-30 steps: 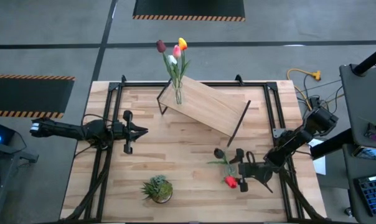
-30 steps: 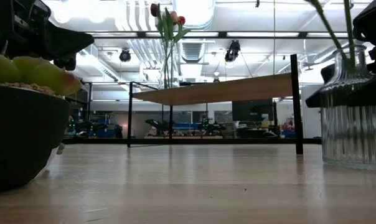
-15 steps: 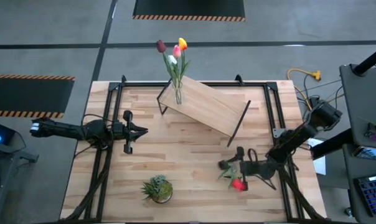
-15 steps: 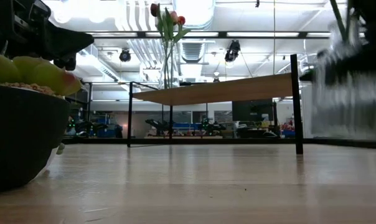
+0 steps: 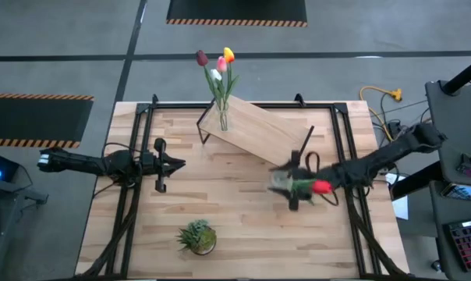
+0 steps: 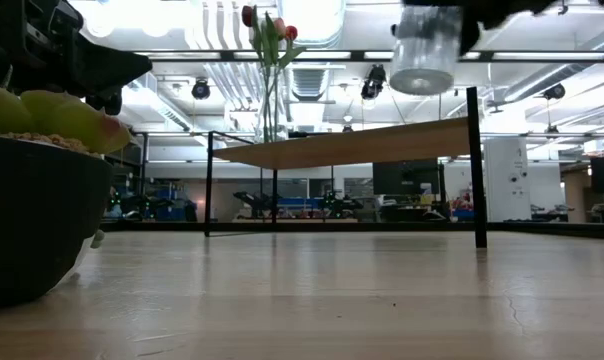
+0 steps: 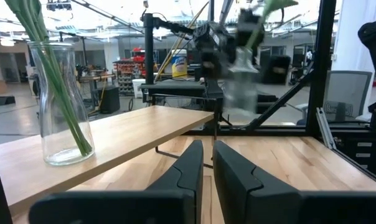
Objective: Pick and place flowers into a vace then onto a shelf
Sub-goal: Put the transparent vase with the tulips on the shelf
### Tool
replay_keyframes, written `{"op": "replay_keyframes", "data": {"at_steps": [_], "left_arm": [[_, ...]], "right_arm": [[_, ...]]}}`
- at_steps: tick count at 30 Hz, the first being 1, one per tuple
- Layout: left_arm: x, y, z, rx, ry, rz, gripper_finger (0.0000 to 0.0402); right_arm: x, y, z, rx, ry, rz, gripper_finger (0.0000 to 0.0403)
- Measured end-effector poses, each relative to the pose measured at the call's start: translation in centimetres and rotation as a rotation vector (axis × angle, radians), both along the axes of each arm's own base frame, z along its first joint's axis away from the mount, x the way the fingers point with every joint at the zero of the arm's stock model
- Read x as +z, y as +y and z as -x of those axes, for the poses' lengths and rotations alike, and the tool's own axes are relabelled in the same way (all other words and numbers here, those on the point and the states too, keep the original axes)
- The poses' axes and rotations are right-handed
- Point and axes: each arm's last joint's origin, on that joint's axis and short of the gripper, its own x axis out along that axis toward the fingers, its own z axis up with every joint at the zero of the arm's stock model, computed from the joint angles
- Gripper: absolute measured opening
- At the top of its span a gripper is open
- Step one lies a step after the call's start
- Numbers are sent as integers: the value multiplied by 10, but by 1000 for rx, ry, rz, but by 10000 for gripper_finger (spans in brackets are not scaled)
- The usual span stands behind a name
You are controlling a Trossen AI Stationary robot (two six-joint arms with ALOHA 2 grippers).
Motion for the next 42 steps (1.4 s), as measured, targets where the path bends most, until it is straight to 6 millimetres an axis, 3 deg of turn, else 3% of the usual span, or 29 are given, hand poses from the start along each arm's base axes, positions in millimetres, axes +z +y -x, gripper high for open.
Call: {"op": "replay_keyframes", "data": {"at_steps": [4, 7, 17, 24, 42], "left_arm": [[0, 0, 0, 0, 0, 0, 17], [0, 0, 0, 0, 0, 0, 17], [0, 0, 0, 0, 0, 0, 17], [0, 0, 0, -1, 0, 0, 17], [0, 0, 0, -2, -1, 4, 17]], "right_arm": [[33, -25, -8, -109, 52, 24, 266], [45, -45, -12, -183, 71, 52, 266], [31, -98, -16, -314, 141, 15, 267], [31, -112, -14, -364, 129, -18, 268], [12, -120, -10, -405, 106, -54, 280]]}}
